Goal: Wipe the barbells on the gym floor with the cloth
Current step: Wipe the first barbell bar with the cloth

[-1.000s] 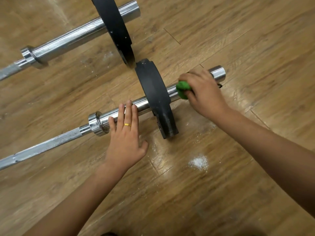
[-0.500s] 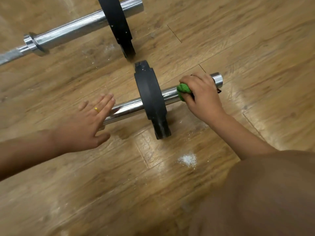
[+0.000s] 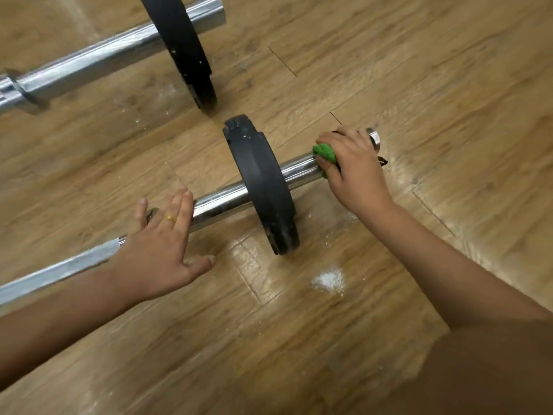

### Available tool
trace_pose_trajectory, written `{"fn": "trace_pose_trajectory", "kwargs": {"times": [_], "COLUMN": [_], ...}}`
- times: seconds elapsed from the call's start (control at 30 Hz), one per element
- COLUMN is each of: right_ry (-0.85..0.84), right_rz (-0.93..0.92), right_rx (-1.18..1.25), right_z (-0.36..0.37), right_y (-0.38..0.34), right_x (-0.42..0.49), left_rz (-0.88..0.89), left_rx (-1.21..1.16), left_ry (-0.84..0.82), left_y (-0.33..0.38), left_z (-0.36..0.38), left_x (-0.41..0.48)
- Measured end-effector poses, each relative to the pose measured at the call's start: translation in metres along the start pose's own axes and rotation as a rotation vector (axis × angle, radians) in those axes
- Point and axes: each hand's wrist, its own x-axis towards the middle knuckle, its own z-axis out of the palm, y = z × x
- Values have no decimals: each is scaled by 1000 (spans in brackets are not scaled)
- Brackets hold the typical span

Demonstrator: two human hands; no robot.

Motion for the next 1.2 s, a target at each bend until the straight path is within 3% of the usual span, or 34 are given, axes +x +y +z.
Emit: {"fn": "trace_pose_trajectory", "kwargs": {"times": [0.13, 0.3, 0.5, 0.67, 0.87, 0.97, 1.2], "right_ry": [-174, -32, -199, -42, 28, 93, 110], "right_rz": [-150, 38, -80, 89, 225, 350, 317], "right_rx": [-21, -14, -16, -6, -7, 3, 20], "right_z": [1, -14, -16, -26, -24, -32, -29], "right_y": [-4, -1, -29, -31, -17, 2, -3], "right_x": [-21, -30, -48, -56, -73, -70, -78], "left_rz": [38, 77, 154, 194, 274, 258, 255], "left_rx": [6, 58, 82, 105, 52, 156, 278], "left_ry": [41, 107, 125, 147, 190, 195, 170], "left_y": [4, 15, 19, 27, 28, 26, 29], "left_z": [9, 23, 29, 35, 40, 41, 52], "left_x": [-12, -24, -43, -58, -82, -93, -96]}}
